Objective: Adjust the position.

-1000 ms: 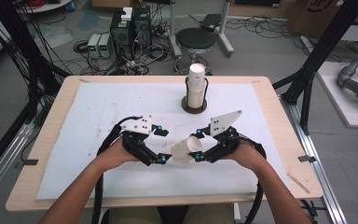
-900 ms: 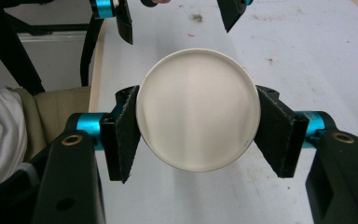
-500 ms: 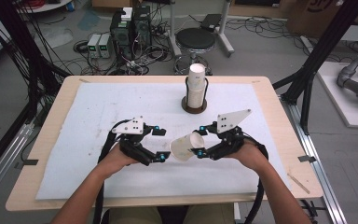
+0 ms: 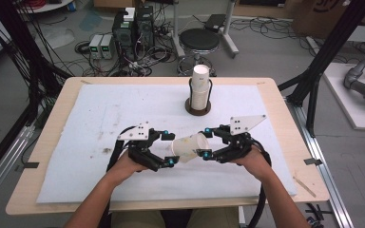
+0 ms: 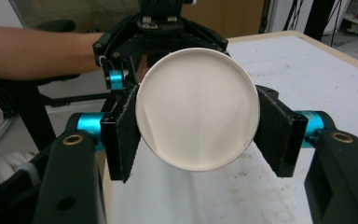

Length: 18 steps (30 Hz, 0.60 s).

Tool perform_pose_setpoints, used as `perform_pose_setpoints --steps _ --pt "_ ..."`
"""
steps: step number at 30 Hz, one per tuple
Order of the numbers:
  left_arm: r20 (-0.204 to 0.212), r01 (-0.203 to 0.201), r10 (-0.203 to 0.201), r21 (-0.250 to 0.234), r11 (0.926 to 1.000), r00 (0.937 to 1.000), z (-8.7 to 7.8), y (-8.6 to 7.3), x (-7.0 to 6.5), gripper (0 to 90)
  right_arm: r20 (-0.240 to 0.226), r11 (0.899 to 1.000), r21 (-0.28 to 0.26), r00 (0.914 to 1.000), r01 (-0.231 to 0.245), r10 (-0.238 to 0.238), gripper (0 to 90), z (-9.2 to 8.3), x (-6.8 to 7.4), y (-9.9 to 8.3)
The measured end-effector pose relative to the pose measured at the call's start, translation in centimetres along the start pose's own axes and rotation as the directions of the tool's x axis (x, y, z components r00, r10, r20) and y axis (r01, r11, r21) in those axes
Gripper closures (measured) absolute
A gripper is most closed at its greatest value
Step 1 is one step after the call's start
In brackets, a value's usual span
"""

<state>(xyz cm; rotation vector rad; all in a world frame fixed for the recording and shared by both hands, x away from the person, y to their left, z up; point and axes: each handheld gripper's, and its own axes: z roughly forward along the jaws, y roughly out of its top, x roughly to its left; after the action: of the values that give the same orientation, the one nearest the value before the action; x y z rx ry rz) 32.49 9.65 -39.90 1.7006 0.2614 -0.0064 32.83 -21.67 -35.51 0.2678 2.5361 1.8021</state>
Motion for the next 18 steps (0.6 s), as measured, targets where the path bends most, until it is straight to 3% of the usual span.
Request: perform_pose_setpoints --steps 11,18 --pt "0.019 0.001 0.000 -0.060 0.9982 0.9998 0.8 -0.2 -0.2 14.9 -0.051 0.994 -0.098 0.9975 -0.055 0.050 38.2 0.1 -0.1 -0.6" --pt "0.041 -0.012 0.016 -0.092 0.9957 0.9990 0.7 -0.2 -0.2 28.0 -0.089 0.979 -0.162 0.9899 -0.123 0.110 38.2 0.1 -0.5 -1.7"
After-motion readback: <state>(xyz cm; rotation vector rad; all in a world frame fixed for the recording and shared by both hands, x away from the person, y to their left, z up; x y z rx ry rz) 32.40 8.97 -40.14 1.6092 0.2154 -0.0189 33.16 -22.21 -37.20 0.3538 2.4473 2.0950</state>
